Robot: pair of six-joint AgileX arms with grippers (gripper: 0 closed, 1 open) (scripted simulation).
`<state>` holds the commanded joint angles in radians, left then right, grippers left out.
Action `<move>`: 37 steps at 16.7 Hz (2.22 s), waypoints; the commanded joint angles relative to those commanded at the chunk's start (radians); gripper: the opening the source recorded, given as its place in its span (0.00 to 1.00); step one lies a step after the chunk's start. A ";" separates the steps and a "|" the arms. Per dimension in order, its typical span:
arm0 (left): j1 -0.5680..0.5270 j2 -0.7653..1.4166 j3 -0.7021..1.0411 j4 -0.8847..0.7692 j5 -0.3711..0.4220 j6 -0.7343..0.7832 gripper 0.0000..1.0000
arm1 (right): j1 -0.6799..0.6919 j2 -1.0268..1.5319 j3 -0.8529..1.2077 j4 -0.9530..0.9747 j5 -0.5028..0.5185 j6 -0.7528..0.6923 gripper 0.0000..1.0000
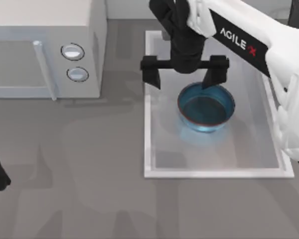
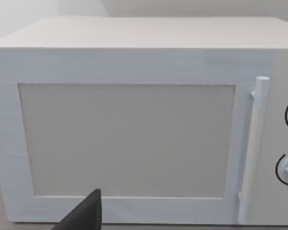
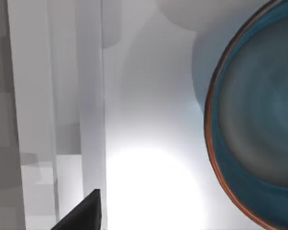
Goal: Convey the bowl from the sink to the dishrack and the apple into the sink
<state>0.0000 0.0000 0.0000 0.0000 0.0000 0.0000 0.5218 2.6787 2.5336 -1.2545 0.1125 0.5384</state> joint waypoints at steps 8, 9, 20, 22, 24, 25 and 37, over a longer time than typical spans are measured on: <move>0.000 0.000 0.000 0.000 0.000 0.000 1.00 | -0.010 0.078 -0.013 0.092 0.000 -0.010 1.00; 0.000 0.000 0.000 0.000 0.000 0.000 1.00 | -0.012 0.105 -0.016 0.123 0.000 -0.012 1.00; 0.000 0.000 0.000 0.000 0.000 0.000 1.00 | -0.019 0.183 -0.027 0.212 0.000 -0.018 0.77; 0.000 0.000 0.000 0.000 0.000 0.000 1.00 | -0.019 0.183 -0.027 0.212 0.000 -0.018 0.62; 0.000 0.000 0.000 0.000 0.000 0.000 1.00 | -0.019 0.183 -0.027 0.212 0.000 -0.018 0.47; 0.000 0.000 0.000 0.000 0.000 0.000 1.00 | -0.019 0.183 -0.027 0.212 0.000 -0.018 0.40; 0.000 0.000 0.000 0.000 0.000 0.000 1.00 | -0.019 0.183 -0.027 0.212 0.000 -0.018 0.00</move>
<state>0.0000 0.0000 0.0000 0.0000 0.0000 0.0000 0.5029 2.8617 2.5068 -1.0427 0.1121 0.5202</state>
